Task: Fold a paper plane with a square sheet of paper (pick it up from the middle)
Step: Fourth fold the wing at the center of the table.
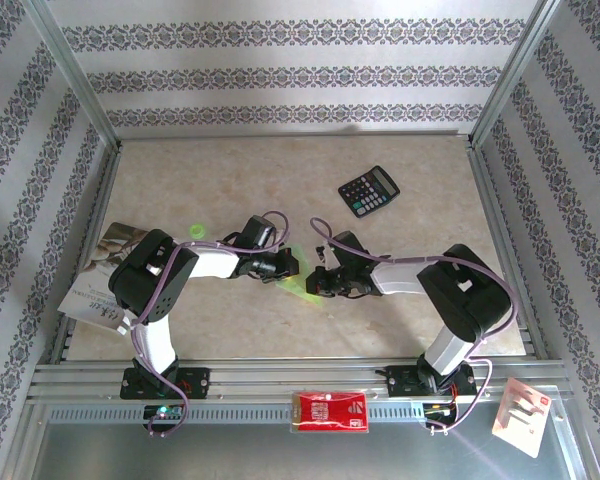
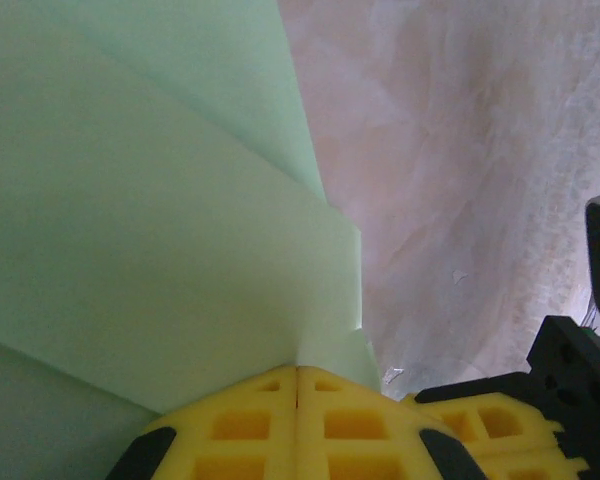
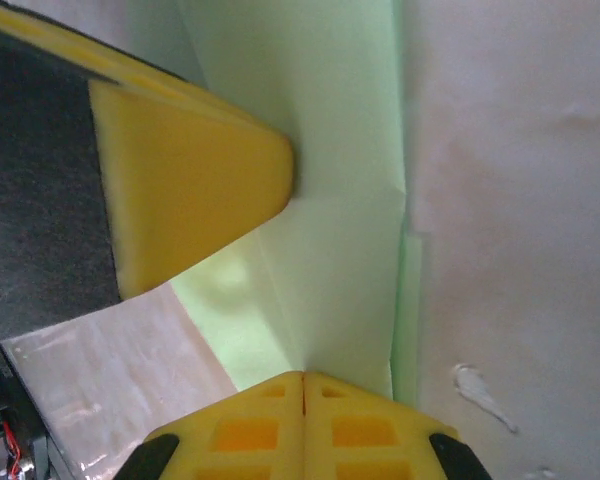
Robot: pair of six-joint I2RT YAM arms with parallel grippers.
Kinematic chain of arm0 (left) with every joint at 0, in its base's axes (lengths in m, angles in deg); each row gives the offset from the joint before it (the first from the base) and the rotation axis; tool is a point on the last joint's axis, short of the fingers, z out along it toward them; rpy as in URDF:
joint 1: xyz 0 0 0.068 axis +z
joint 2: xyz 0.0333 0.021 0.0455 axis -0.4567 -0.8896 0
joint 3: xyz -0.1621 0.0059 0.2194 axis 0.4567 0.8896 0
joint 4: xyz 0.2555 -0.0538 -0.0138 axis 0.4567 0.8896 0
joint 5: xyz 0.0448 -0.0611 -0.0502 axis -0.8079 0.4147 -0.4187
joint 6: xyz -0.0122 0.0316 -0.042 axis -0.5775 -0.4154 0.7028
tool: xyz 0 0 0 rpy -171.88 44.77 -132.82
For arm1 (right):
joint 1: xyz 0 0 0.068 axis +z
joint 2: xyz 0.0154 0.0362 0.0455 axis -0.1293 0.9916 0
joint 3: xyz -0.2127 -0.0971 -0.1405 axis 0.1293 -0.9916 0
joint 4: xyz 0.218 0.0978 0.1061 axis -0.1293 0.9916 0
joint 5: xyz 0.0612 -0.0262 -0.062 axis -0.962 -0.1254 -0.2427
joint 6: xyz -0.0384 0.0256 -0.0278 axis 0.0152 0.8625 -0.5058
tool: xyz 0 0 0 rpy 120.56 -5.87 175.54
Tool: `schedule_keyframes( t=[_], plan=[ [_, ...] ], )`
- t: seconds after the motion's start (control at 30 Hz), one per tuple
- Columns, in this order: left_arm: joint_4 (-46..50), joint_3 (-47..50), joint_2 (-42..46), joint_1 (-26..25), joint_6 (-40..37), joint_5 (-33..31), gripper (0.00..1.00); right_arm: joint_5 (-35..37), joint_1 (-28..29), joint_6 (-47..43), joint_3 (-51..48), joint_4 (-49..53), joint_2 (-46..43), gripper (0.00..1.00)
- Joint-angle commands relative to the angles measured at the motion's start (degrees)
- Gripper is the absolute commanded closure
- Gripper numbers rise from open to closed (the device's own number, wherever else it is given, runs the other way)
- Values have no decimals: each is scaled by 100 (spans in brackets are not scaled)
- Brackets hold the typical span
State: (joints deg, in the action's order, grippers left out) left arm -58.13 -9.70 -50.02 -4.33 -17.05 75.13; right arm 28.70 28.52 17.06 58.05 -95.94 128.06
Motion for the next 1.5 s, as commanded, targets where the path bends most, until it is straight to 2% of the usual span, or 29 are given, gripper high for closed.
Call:
schedule_keyframes(
  t=[0.0,0.4,0.5,0.77,1.07,1.2,1.3,1.37,1.47],
  plan=[
    [643,-36,31,-71,-190,-80,98,349,-34,-62,-250,298,106,100],
    [784,-249,-132,205,-394,-19,95,731,80,591,-1183,529,0,100],
    [773,-275,-133,331,-410,33,91,763,125,631,-1246,542,-21,100],
    [707,-366,-296,839,-489,67,86,777,187,667,-1283,590,-33,100],
    [1203,-1008,-557,1421,-797,-226,83,807,248,663,-1419,773,-361,100],
    [1215,-1047,-275,1501,-705,-182,82,759,268,708,-1512,746,-741,100],
    [664,-517,444,1297,-233,134,77,599,317,628,-1470,388,-1433,100],
    [409,-60,987,1055,-7,135,74,734,356,438,-1398,247,-2144,95],
    [309,515,1524,872,155,2,70,1521,273,162,-1391,385,-2846,78]
  ],
)
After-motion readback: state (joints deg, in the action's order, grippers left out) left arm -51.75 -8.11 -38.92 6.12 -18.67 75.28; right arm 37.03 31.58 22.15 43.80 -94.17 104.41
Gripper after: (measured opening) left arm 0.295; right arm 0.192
